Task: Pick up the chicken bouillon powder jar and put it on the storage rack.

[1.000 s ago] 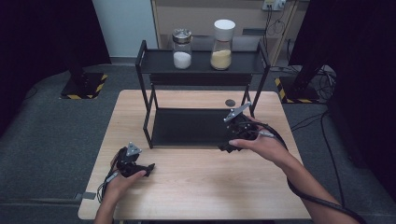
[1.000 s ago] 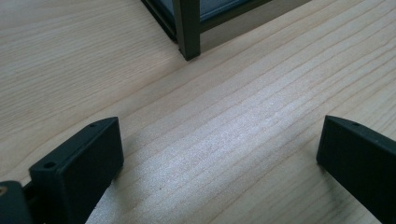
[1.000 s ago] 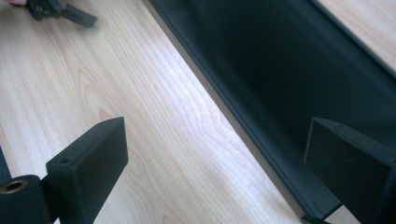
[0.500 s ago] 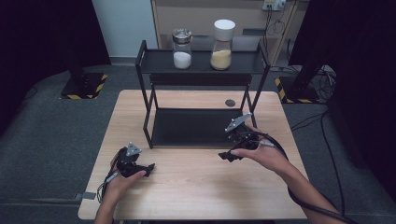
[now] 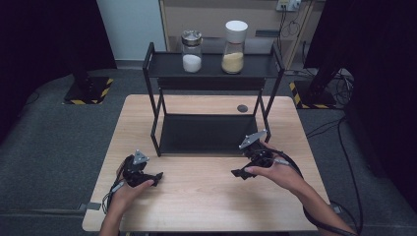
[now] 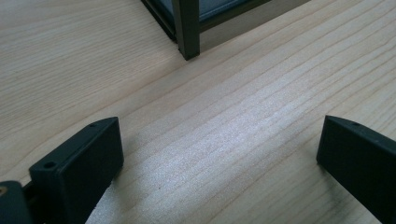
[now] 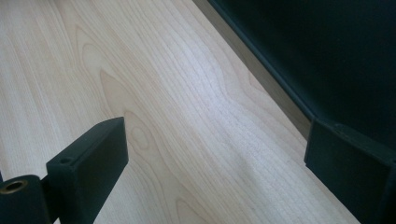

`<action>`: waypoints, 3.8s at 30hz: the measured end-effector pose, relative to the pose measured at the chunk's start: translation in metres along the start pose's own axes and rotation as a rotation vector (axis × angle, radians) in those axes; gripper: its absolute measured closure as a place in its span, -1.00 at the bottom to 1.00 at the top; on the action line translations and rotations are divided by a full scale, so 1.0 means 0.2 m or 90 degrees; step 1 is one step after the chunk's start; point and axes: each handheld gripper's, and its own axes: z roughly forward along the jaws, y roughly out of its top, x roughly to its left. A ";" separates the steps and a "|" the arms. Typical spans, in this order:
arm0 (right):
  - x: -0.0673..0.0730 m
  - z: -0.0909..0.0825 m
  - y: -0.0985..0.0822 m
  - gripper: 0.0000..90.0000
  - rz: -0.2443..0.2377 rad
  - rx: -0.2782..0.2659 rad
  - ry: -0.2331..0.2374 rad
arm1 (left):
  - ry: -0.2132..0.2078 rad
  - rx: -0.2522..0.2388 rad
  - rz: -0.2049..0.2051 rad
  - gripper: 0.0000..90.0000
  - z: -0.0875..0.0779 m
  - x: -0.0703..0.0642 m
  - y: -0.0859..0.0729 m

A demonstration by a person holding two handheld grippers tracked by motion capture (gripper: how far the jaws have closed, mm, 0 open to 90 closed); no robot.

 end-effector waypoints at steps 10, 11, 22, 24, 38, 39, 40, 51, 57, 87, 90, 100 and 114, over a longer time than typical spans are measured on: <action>-0.01 0.04 -0.17 -0.85 0.018 -0.031 0.012 | 0.000 0.000 0.000 -1.00 0.00 0.00 0.00; -0.01 0.05 -0.19 -0.85 0.020 -0.034 0.012 | 0.000 0.000 0.000 -1.00 0.00 0.00 0.00; -0.01 0.07 -0.34 -0.85 0.039 -0.040 0.005 | 0.000 0.000 0.000 -1.00 0.00 0.00 0.00; -0.01 0.07 -0.37 -0.85 0.038 -0.041 0.001 | 0.001 0.000 0.000 -1.00 0.00 0.00 0.00; 0.00 0.06 -0.52 -0.84 0.035 -0.063 -0.020 | 0.002 0.000 -0.001 -1.00 0.00 -0.01 0.00; -0.01 0.05 -0.53 -0.84 0.038 -0.066 -0.022 | 0.002 0.000 -0.001 -1.00 0.00 -0.01 0.00; -0.01 0.05 -0.54 -0.85 0.039 -0.067 -0.023 | 0.002 0.000 -0.001 -1.00 0.00 -0.01 0.00; -0.03 0.03 -0.65 -0.88 0.061 -0.091 -0.058 | 0.002 0.000 -0.001 -1.00 0.00 -0.01 0.00; -0.03 0.03 -0.73 -0.88 0.095 -0.111 -0.097 | 0.002 0.000 -0.001 -1.00 0.00 -0.01 0.00; 0.00 0.09 -0.84 -0.97 0.111 -0.113 -0.154 | 0.002 0.000 -0.001 -1.00 0.00 -0.01 0.00; 0.01 0.09 -0.85 -0.97 0.108 -0.114 -0.152 | 0.002 0.000 -0.001 -1.00 0.00 -0.01 0.00; 0.04 0.10 -0.84 -0.98 0.093 -0.113 -0.138 | 0.002 0.000 -0.001 -1.00 0.00 -0.01 0.00; 0.04 0.10 -0.83 -0.98 0.094 -0.112 -0.139 | 0.001 0.001 0.000 -1.00 0.00 -0.01 0.00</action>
